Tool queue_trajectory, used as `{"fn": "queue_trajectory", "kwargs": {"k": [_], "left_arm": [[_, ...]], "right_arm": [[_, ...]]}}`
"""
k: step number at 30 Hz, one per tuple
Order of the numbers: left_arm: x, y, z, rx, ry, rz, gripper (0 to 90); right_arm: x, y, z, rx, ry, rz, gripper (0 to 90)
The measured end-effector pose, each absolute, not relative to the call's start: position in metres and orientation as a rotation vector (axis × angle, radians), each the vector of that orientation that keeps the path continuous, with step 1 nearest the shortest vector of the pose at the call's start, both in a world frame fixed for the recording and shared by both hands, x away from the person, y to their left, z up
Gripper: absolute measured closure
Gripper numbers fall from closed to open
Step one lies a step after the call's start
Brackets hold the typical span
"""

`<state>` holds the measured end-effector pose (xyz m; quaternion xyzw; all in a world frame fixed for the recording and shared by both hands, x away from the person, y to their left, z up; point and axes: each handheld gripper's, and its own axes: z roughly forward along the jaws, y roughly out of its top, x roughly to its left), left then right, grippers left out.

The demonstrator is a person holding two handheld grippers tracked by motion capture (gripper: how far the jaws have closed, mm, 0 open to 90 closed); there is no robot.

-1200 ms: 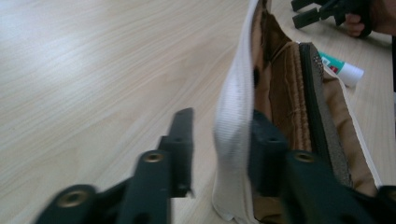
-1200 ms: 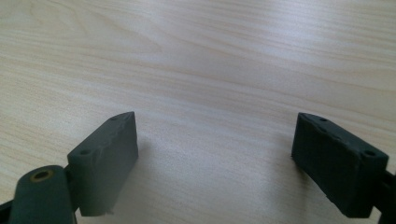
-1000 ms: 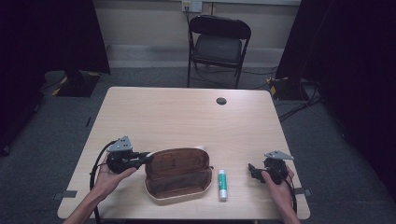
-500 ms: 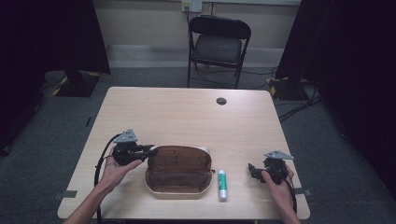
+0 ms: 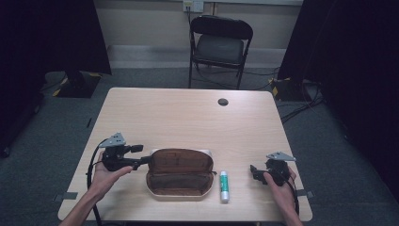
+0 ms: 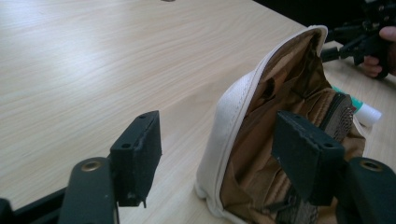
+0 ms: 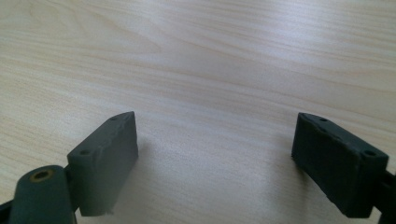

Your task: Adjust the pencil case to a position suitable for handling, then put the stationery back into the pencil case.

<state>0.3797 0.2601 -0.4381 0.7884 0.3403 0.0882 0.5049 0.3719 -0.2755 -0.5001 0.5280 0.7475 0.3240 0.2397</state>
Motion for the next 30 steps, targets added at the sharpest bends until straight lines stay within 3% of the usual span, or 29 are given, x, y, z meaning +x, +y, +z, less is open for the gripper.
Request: {"fn": "queue_trajectory", "kwargs": {"k": [11, 21, 25, 30], "left_arm": [[0.376, 0.295, -0.454, 1.918, 0.960, 0.223, 17.3], [0.370, 0.294, -0.477, 2.018, 1.080, 0.248, 18.2], [0.370, 0.290, -0.485, 2.111, 1.111, 0.327, 18.5], [0.370, 0.296, -0.494, 2.103, 1.144, 0.381, 17.4]], "right_arm": [[0.372, -0.275, -0.500, 1.445, 2.046, 0.887, 13.4], [0.370, -0.275, -0.499, 1.446, 2.049, 0.878, 14.2], [0.367, -0.269, -0.495, 1.425, 2.083, 0.882, 16.5], [0.360, -0.257, -0.484, 1.367, 2.100, 0.963, 19.9]]}}
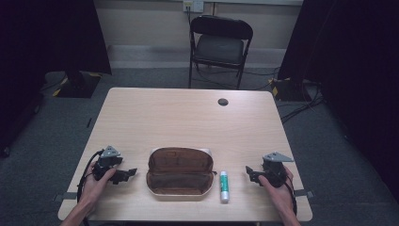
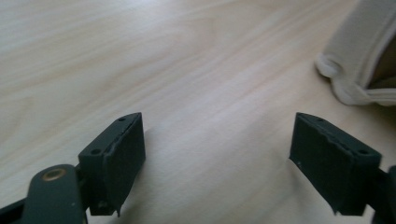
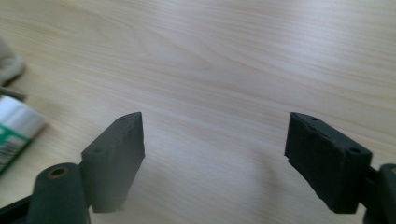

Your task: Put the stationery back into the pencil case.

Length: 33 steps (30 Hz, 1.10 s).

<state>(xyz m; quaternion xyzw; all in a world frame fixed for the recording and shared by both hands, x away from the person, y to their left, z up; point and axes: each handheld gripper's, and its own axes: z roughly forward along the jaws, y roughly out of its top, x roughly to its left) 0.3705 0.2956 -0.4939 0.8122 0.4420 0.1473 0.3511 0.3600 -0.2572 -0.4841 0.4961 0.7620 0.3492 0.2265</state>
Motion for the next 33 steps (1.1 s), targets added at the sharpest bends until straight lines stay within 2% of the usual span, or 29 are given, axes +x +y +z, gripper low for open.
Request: {"fn": "queue_trajectory", "kwargs": {"k": [4, 11, 15, 21, 23, 33], "left_arm": [[0.372, 0.295, -0.498, 2.115, 1.136, 0.476, 15.9], [0.374, 0.290, -0.503, 2.106, 1.121, 0.481, 3.3], [0.375, 0.290, -0.503, 2.108, 1.122, 0.481, 2.7], [0.376, 0.289, -0.503, 2.119, 1.121, 0.468, 0.6], [0.376, 0.289, -0.503, 2.119, 1.121, 0.468, 0.5], [0.376, 0.289, -0.503, 2.119, 1.121, 0.469, 0.5]], "right_arm": [[0.353, -0.244, -0.478, 1.317, 2.135, 1.003, 24.5], [0.335, -0.221, -0.463, 1.196, 2.206, 1.121, 34.9], [0.324, -0.205, -0.455, 1.145, 2.248, 1.178, 37.9], [0.322, -0.182, -0.456, 1.076, 2.290, 1.176, 36.2], [0.322, -0.175, -0.459, 1.050, 2.323, 1.171, 38.0], [0.318, -0.173, -0.468, 1.082, 2.363, 1.111, 42.8]]}}
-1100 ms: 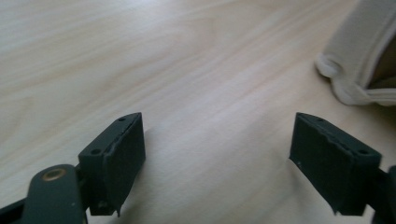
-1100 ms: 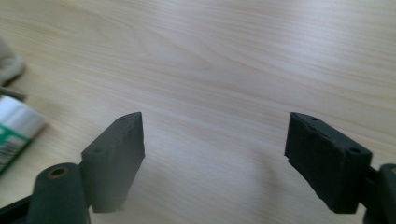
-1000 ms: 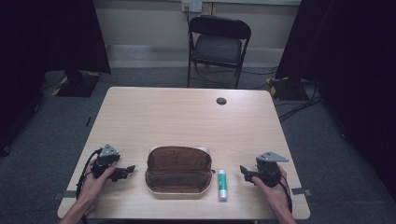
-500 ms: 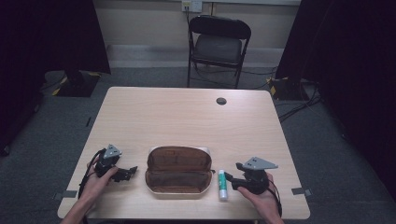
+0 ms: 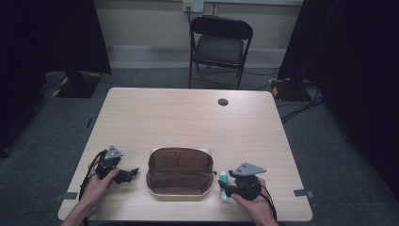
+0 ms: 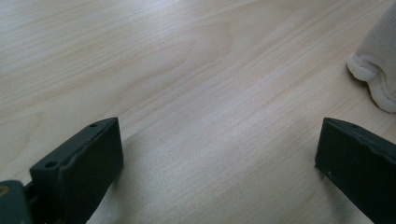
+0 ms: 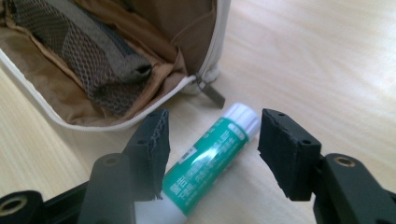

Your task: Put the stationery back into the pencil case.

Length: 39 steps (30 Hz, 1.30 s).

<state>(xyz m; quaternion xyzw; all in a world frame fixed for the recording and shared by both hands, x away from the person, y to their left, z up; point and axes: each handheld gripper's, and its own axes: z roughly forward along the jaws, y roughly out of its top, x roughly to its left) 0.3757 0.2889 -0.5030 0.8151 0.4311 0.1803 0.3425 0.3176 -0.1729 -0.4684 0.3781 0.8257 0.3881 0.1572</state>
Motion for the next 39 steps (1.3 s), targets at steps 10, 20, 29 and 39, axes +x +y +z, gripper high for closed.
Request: {"fn": "queue_trajectory", "kwargs": {"k": [10, 20, 29, 39], "left_arm": [[0.376, 0.289, -0.503, 2.125, 1.114, 0.467, 0.0], [0.376, 0.289, -0.503, 2.124, 1.114, 0.466, 0.0], [0.376, 0.289, -0.503, 2.124, 1.114, 0.466, 0.0], [0.376, 0.289, -0.503, 2.125, 1.114, 0.466, 0.0]], "right_arm": [[0.321, -0.175, -0.481, 1.123, 2.384, 1.027, 45.2], [0.329, -0.186, -0.484, 1.184, 2.360, 0.982, 58.0], [0.330, -0.192, -0.484, 1.215, 2.363, 0.958, 59.5], [0.328, -0.191, -0.485, 1.207, 2.372, 0.900, 61.0]]}}
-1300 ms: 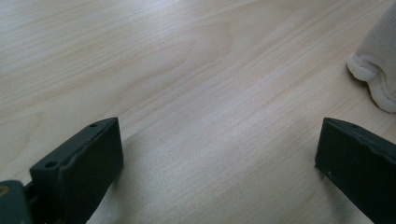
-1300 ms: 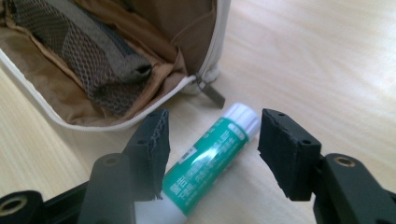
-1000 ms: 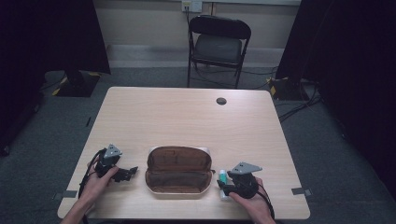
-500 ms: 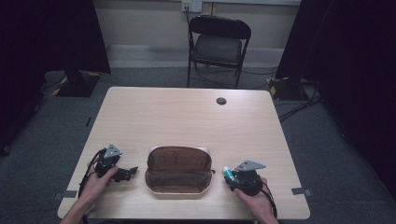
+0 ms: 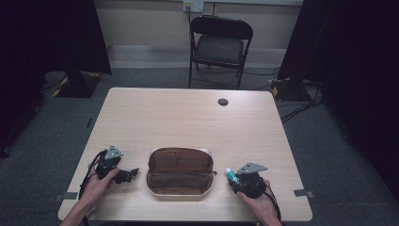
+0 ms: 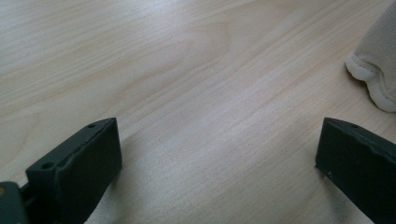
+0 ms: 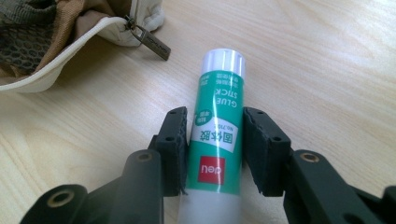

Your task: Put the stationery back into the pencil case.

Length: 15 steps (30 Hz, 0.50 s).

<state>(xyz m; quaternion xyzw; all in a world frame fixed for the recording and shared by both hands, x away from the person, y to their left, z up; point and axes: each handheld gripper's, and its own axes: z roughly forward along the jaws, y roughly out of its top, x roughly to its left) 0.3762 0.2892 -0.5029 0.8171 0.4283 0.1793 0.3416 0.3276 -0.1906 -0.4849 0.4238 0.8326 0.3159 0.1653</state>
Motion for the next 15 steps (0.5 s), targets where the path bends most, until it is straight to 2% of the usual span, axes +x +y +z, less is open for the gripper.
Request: {"fn": "queue_trajectory", "kwargs": {"k": [5, 15], "left_arm": [[0.3762, 0.2891, -0.5030, 2.124, 1.114, 0.466, 0.0], [0.3766, 0.2893, -0.5029, 2.127, 1.111, 0.465, 0.0]], "right_arm": [[0.3294, -0.1901, -0.4835, 1.233, 2.367, 0.881, 65.2], [0.3345, -0.1952, -0.4826, 1.255, 2.371, 0.930, 65.8]]}}
